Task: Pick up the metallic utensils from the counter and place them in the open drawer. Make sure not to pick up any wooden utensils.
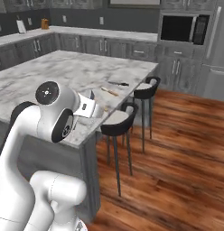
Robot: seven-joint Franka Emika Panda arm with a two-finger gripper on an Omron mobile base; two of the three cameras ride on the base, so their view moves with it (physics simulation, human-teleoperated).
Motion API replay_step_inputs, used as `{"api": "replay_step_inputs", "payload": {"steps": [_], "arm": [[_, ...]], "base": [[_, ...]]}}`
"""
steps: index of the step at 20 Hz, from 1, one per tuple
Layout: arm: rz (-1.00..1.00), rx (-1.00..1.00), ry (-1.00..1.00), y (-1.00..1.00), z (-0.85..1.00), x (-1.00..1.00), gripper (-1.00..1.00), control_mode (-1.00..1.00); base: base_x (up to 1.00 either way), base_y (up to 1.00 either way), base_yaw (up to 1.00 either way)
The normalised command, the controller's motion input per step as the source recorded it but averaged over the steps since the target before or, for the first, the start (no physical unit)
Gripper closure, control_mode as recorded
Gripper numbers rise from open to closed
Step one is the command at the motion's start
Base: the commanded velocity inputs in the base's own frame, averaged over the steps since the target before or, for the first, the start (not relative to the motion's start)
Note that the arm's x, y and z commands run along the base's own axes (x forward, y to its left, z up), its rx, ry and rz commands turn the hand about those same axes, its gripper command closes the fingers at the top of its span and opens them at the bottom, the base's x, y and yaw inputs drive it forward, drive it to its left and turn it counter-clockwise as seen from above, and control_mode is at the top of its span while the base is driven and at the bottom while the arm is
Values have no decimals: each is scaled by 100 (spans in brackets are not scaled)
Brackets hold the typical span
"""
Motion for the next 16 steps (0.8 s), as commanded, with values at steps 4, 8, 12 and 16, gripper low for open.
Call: {"api": "replay_step_inputs", "payload": {"steps": [4, 8, 12, 16], "arm": [[0, 0, 0, 0, 0, 0, 100, 100], [0, 0, 0, 0, 0, 0, 100, 100], [0, 0, 0, 0, 0, 0, 100, 100], [0, 0, 0, 0, 0, 0, 100, 100]], "base": [[-11, 87, -24], [-28, 96, -16], [-10, 100, -12], [-6, 100, -12]]}}
